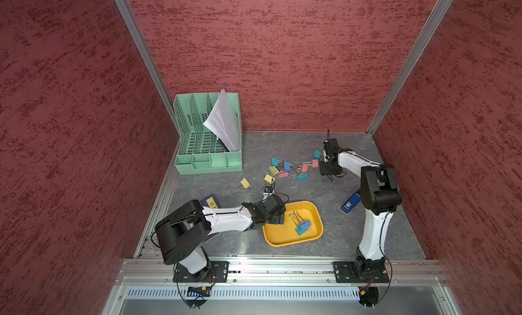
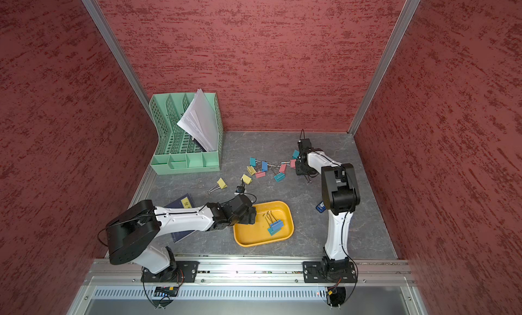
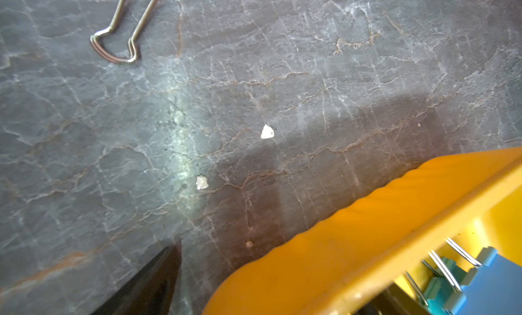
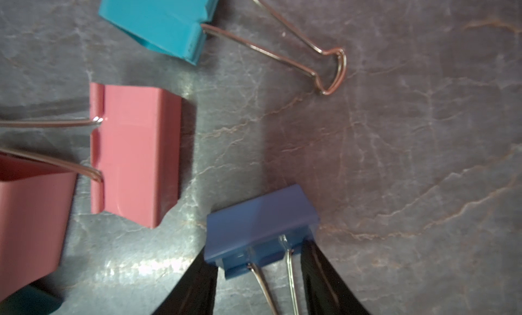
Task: Put the binder clips in the storage box
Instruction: Pick up the binder clip at the center of the board.
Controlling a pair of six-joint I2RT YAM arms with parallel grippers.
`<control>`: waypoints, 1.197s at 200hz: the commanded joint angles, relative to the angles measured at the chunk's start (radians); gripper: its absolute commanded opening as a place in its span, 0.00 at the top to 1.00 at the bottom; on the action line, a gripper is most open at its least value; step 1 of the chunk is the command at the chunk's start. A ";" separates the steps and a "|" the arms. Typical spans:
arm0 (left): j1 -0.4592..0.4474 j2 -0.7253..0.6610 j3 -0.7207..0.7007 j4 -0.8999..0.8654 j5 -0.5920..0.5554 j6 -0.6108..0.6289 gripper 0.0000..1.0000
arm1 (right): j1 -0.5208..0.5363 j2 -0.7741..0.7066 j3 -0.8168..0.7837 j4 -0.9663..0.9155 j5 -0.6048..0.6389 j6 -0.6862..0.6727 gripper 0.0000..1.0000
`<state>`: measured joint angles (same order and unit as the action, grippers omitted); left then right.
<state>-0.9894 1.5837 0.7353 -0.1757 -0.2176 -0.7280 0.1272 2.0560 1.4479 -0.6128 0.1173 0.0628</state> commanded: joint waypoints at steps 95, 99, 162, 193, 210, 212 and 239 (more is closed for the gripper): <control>-0.001 0.026 -0.051 -0.101 0.056 -0.029 0.07 | -0.009 -0.076 -0.024 0.018 -0.002 -0.074 0.12; 0.000 0.026 -0.051 -0.101 0.055 -0.029 0.07 | -0.011 -0.070 -0.017 0.013 -0.004 -0.075 0.12; 0.003 0.018 -0.060 -0.111 0.053 -0.030 0.07 | -0.056 0.013 0.021 0.031 -0.076 -0.125 0.07; 0.004 0.017 -0.058 -0.114 0.050 -0.031 0.07 | -0.075 0.043 0.030 0.040 -0.133 -0.128 0.08; 0.004 0.016 -0.056 -0.118 0.052 -0.031 0.07 | -0.083 0.057 0.036 0.045 -0.166 -0.125 0.13; 0.004 0.017 -0.056 -0.119 0.052 -0.031 0.07 | -0.083 0.058 0.036 0.044 -0.170 -0.124 0.14; 0.003 0.017 -0.056 -0.122 0.049 -0.031 0.07 | -0.085 0.034 0.022 0.045 -0.228 -0.088 0.40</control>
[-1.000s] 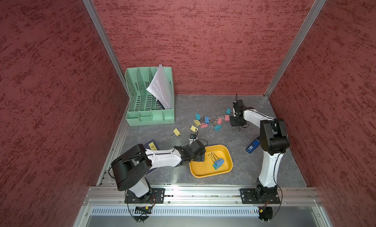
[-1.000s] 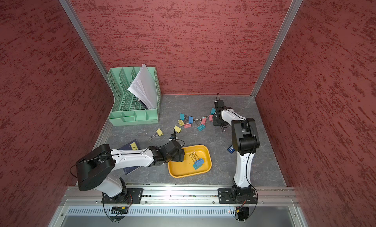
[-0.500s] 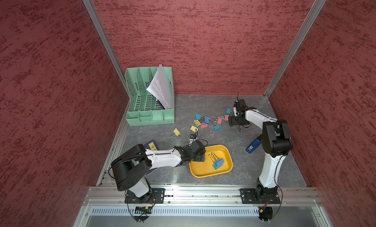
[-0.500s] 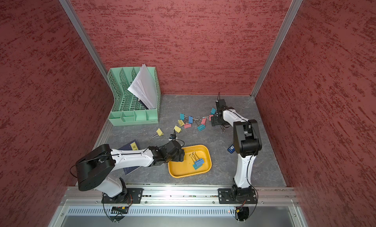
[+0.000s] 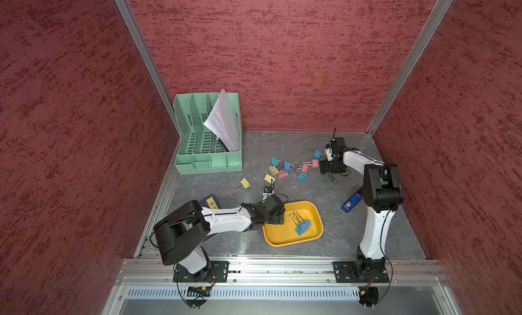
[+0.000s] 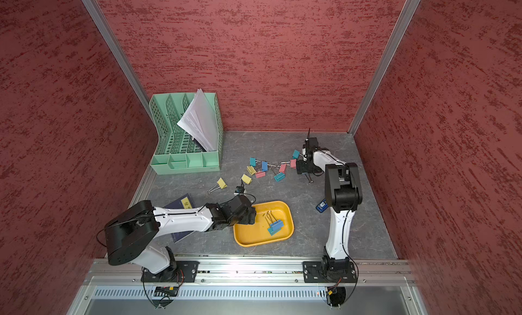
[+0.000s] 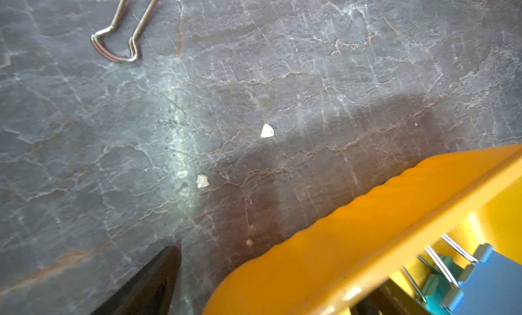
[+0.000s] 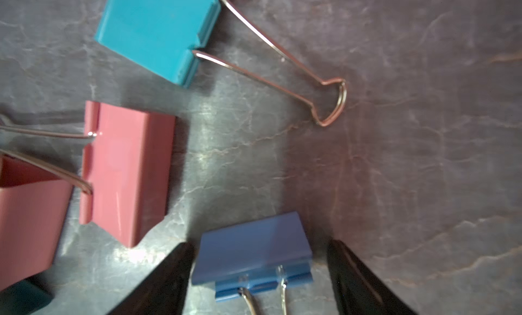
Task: Put the binder clips in the storage box
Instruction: Pick up the binder clip at the center of the board, then place the binder clip in the storage box.
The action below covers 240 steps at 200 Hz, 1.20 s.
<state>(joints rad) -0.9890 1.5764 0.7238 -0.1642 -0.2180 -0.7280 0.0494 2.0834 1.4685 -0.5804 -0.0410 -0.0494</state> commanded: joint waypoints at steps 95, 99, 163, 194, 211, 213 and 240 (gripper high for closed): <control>0.003 -0.020 -0.064 -0.124 0.044 -0.045 0.07 | 0.191 -0.522 -0.204 -0.100 -0.054 0.143 0.48; 0.003 -0.025 -0.066 -0.129 0.043 -0.044 0.07 | 0.221 -0.552 -0.219 -0.107 -0.049 0.162 0.48; -0.026 -0.084 -0.085 -0.157 0.015 -0.055 0.08 | 0.681 -0.825 -0.477 -0.057 0.004 0.502 0.48; -0.057 -0.087 -0.104 -0.150 -0.011 -0.091 0.08 | 0.820 -0.809 -0.528 -0.030 0.061 0.595 0.48; -0.063 -0.096 -0.107 -0.155 -0.020 -0.102 0.08 | 0.876 -0.784 -0.549 -0.013 0.085 0.641 0.47; -0.064 -0.097 -0.107 -0.155 -0.023 -0.103 0.08 | 0.881 -0.782 -0.550 -0.011 0.089 0.646 0.47; -0.070 -0.114 -0.109 -0.156 -0.030 -0.105 0.07 | 0.920 -0.756 -0.586 0.045 0.115 0.703 0.47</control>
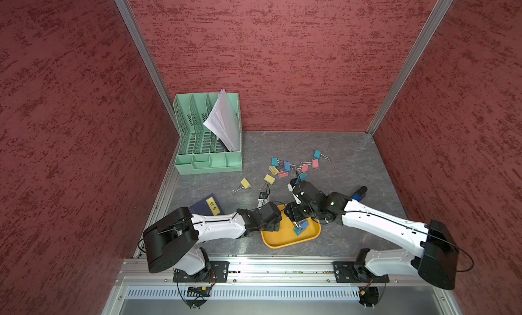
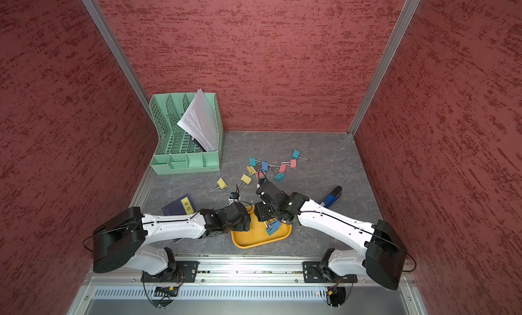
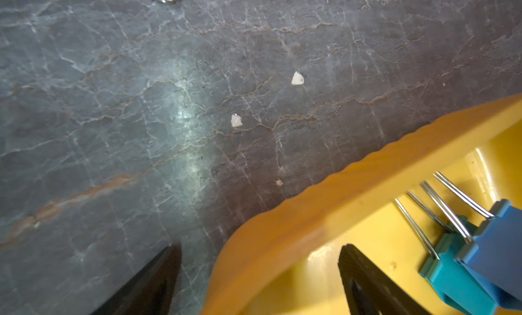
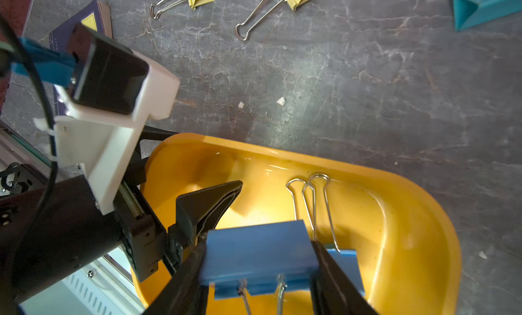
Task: Put the binder clips in the storage box
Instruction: Place the binder clip in the storage box.
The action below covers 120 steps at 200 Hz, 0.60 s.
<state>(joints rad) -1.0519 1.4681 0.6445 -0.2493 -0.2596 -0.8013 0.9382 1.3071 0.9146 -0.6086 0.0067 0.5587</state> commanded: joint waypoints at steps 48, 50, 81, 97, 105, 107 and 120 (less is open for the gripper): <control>-0.011 -0.030 -0.029 -0.084 0.000 -0.033 0.06 | 0.074 0.170 -0.017 0.149 0.072 0.144 0.45; -0.010 -0.033 -0.029 -0.085 0.000 -0.034 0.06 | 0.074 0.177 -0.017 0.152 0.071 0.145 0.45; -0.009 -0.052 -0.026 -0.105 -0.015 -0.034 0.05 | 0.076 0.211 -0.015 0.148 0.079 0.143 0.25; -0.007 -0.066 -0.029 -0.112 -0.017 -0.035 0.04 | 0.074 0.189 -0.004 0.125 0.094 0.122 0.15; -0.004 -0.074 -0.029 -0.117 -0.018 -0.036 0.03 | 0.073 0.163 0.006 0.107 0.112 0.101 0.13; -0.004 -0.077 -0.029 -0.117 -0.018 -0.036 0.03 | 0.071 0.157 0.010 0.102 0.116 0.094 0.12; 0.003 -0.094 -0.027 -0.120 -0.017 -0.032 0.03 | 0.044 0.091 0.042 0.058 0.131 0.040 0.11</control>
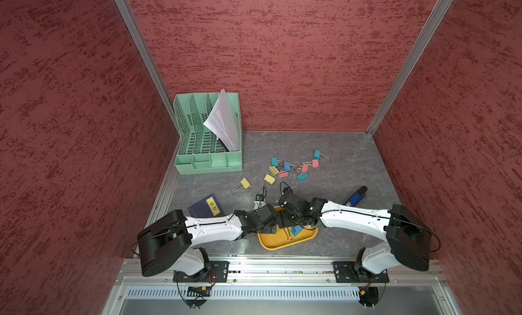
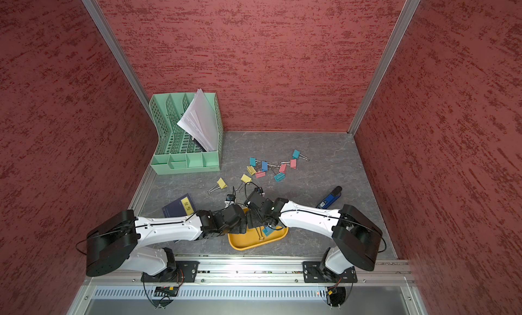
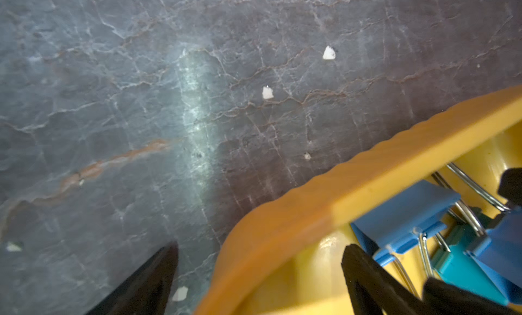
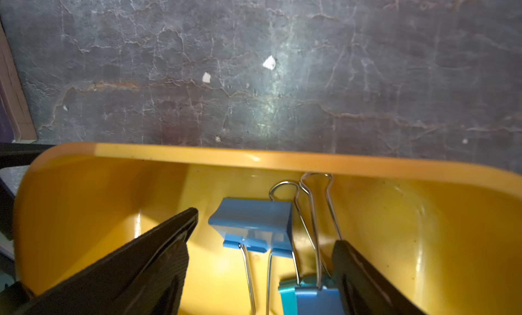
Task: Put the binder clips in the storage box
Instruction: Place the binder clip in the storage box, then adjust the binder clip at the center of the board.
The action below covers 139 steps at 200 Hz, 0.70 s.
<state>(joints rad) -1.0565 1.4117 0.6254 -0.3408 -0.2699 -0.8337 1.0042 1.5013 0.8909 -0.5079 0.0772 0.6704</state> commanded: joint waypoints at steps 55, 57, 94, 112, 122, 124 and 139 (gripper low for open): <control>0.033 -0.072 0.029 -0.027 0.015 0.040 0.01 | -0.521 -0.087 0.236 -0.087 -0.022 -0.342 0.19; 0.034 -0.073 0.030 -0.028 0.016 0.040 0.01 | -0.538 -0.073 0.244 -0.082 -0.023 -0.350 0.21; 0.035 -0.133 0.013 -0.050 0.012 0.033 0.05 | -0.832 0.252 0.493 -0.011 -0.131 -0.367 0.89; 0.035 -0.169 0.004 -0.055 0.011 0.038 0.04 | -0.892 0.412 0.640 -0.019 -0.172 -0.366 0.90; 0.035 -0.182 0.002 -0.054 0.014 0.049 0.05 | -0.911 0.498 0.726 -0.049 -0.180 -0.372 0.90; 0.035 -0.183 0.002 -0.053 0.014 0.051 0.05 | -0.915 0.511 0.739 -0.054 -0.181 -0.373 0.90; 0.038 -0.189 0.002 -0.059 0.013 0.053 0.04 | -0.932 0.601 0.830 -0.077 -0.188 -0.377 0.90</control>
<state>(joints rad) -1.0256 1.2388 0.6319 -0.3843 -0.2558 -0.8043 0.0887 2.0045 1.5860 -0.5369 -0.0502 0.3214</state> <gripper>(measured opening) 0.954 0.104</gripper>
